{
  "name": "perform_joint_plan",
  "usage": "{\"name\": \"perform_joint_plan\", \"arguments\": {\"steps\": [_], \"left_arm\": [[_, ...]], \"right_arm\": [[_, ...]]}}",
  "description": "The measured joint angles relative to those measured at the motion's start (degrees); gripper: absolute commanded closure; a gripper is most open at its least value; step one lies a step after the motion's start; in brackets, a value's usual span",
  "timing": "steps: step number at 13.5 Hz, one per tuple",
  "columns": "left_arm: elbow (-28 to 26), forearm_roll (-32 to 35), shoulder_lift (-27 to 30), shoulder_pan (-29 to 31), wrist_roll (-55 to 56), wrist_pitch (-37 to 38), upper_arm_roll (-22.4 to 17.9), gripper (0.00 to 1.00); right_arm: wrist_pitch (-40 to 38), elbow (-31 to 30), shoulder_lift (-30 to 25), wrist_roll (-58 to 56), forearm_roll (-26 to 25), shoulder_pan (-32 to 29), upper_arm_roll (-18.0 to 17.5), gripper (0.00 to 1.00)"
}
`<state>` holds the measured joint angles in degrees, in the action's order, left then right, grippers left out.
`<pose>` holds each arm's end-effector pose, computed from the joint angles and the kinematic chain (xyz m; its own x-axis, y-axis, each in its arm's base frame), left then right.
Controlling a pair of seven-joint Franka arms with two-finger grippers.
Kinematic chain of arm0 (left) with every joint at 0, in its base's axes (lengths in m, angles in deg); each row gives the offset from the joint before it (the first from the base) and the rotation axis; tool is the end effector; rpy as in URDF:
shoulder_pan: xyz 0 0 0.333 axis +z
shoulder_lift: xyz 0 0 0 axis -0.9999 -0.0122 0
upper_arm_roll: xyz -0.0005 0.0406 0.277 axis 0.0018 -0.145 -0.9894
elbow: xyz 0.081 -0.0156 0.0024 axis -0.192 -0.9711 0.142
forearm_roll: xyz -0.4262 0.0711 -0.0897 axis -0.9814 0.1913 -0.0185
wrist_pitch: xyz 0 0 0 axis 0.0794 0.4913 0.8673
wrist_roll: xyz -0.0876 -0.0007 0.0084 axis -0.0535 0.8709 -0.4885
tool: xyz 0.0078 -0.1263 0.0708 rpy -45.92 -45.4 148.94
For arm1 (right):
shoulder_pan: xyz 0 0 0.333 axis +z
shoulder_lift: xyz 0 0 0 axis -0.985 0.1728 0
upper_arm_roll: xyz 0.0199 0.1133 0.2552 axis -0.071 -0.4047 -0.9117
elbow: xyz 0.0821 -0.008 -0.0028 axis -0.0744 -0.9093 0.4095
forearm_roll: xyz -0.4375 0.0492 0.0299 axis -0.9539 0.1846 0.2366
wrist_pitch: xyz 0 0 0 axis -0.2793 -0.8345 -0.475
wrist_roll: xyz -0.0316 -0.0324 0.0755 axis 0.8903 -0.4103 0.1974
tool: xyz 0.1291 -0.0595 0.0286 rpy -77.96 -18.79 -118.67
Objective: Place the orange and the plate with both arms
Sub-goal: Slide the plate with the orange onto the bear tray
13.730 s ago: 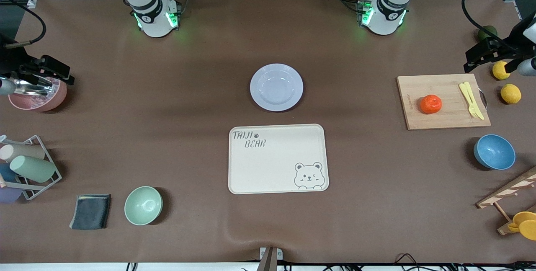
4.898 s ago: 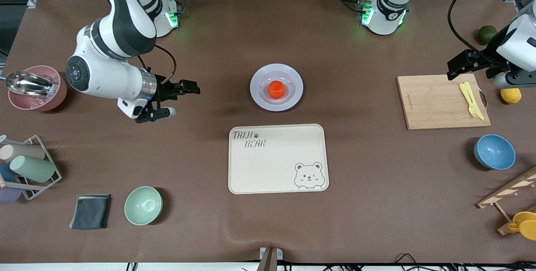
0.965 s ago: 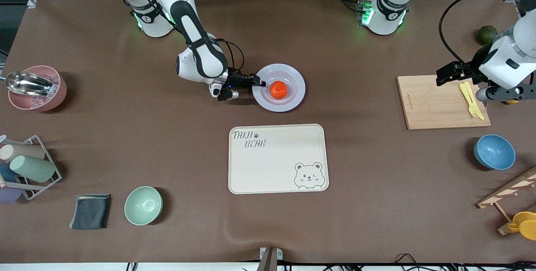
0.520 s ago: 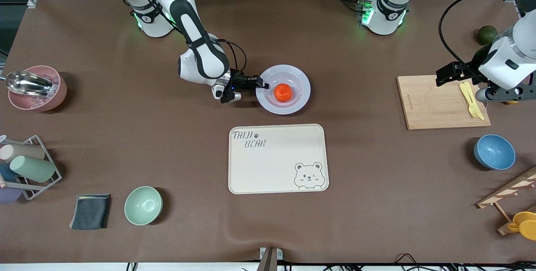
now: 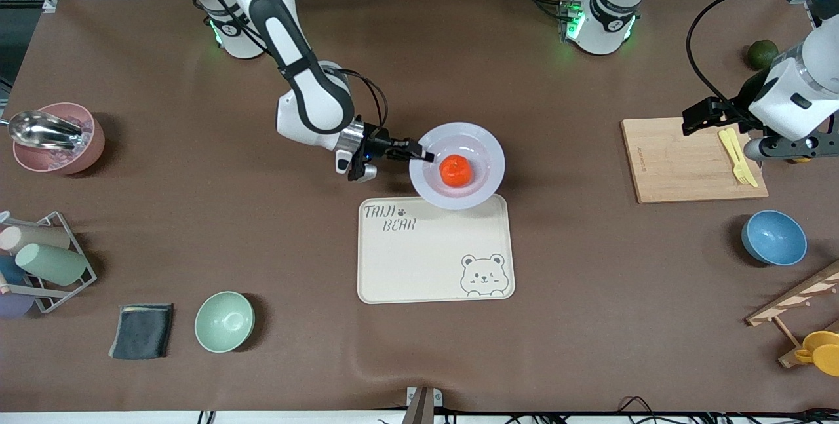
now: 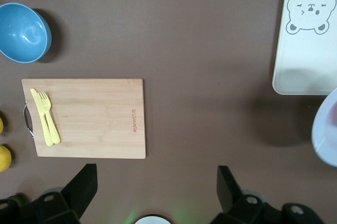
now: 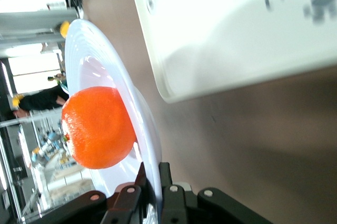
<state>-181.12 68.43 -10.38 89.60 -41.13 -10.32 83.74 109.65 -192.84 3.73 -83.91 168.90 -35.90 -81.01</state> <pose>0.5986 -0.0536 0.5092 0.9926 0.0364 -0.1154 0.0351 -0.9993 -0.0131 0.4712 0.4289 0.1141 0.9660 -0.2123 -0.1476 -0.2269 -0.4218 -0.8779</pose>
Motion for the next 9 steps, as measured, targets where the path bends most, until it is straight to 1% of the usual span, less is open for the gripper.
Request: {"name": "perform_joint_plan", "arguments": {"steps": [3,5,9], "left_arm": [[0.0,0.0,-0.2,0.0,0.0,-0.1,0.0,0.0],[0.0,0.0,-0.3,0.0,0.0,-0.3,0.0,0.0],[-0.1,0.0,-0.4,-0.1,0.0,-0.5,0.0,0.0]], "right_arm": [[4.9,5.6,2.7,3.5,0.0,-0.6,0.0,1.0],[6.6,9.0,5.4,4.5,0.0,-0.7,0.0,1.0],[8.2,12.0,8.3,4.6,-0.2,-3.5,0.1,1.0]]}}
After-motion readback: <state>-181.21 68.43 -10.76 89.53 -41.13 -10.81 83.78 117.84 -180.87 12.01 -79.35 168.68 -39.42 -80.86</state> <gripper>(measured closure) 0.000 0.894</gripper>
